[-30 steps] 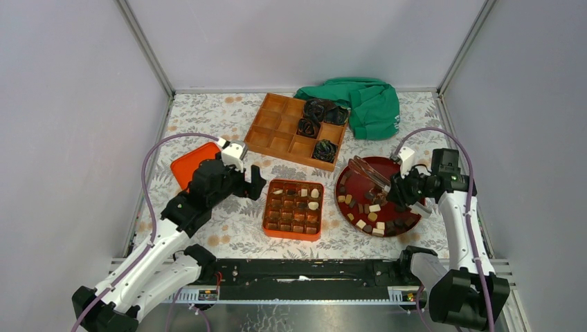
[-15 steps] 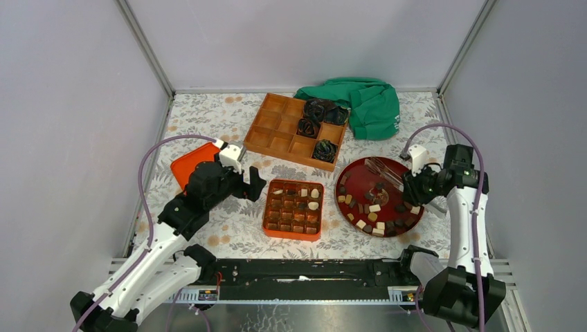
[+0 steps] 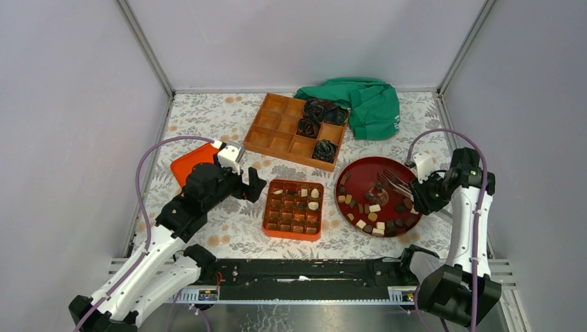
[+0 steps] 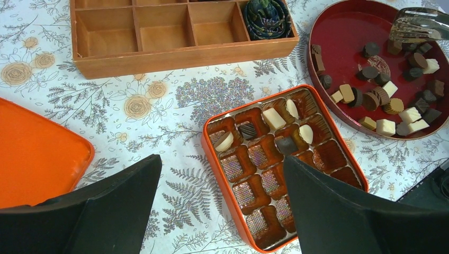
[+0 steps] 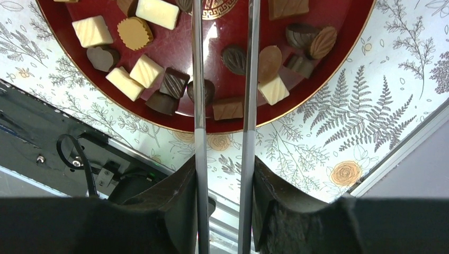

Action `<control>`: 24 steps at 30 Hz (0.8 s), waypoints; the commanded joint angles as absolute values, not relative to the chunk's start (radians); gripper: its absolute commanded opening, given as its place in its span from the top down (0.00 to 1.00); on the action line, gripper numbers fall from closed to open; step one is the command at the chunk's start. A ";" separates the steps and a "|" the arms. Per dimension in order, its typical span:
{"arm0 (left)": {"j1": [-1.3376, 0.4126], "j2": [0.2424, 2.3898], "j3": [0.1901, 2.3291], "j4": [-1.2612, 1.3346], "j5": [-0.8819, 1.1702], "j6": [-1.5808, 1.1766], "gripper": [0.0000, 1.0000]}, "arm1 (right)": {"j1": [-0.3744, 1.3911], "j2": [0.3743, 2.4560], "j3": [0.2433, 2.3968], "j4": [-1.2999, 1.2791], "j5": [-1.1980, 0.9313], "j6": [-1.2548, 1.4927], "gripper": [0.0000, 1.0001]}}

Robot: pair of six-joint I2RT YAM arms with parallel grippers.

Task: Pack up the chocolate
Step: Adjust the packing box at the center of the board.

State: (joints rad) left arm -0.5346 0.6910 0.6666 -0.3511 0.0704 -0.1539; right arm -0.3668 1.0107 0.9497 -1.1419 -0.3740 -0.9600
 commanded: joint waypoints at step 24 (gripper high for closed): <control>-0.526 0.684 0.657 -0.290 0.091 -0.158 0.07 | -0.373 1.133 0.920 -1.114 -0.330 -0.974 0.49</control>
State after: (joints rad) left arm -0.5346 0.6907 0.6662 -0.3511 0.0826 -0.1543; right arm -0.3676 1.1122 0.8986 -1.1297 -0.3038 -0.9817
